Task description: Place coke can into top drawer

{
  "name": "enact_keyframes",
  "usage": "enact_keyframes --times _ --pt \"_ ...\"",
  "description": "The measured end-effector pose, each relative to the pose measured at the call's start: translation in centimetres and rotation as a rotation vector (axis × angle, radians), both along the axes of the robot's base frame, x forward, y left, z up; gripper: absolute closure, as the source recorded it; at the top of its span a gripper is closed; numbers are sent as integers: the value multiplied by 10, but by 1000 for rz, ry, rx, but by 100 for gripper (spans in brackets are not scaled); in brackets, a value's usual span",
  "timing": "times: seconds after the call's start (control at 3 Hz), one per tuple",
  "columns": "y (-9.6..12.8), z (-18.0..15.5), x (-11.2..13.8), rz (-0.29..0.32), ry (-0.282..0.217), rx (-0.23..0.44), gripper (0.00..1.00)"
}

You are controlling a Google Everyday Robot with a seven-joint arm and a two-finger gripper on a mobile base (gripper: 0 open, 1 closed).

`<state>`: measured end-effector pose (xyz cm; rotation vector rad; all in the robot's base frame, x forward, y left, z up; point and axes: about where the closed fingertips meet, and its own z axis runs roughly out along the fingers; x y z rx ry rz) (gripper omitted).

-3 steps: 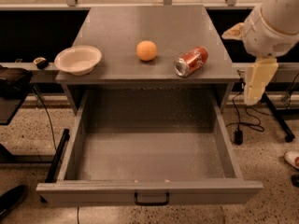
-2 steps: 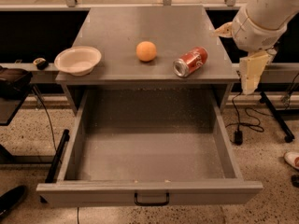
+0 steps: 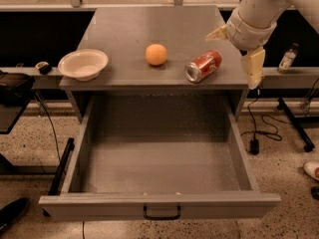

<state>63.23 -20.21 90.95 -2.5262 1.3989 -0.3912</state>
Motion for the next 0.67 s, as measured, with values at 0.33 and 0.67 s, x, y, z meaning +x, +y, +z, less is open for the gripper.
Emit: enact_keyframes --times 0.33,0.67 --pt "20 -27 17 80 43 -36 0" --pt "37 -44 27 130 70 -60 0"
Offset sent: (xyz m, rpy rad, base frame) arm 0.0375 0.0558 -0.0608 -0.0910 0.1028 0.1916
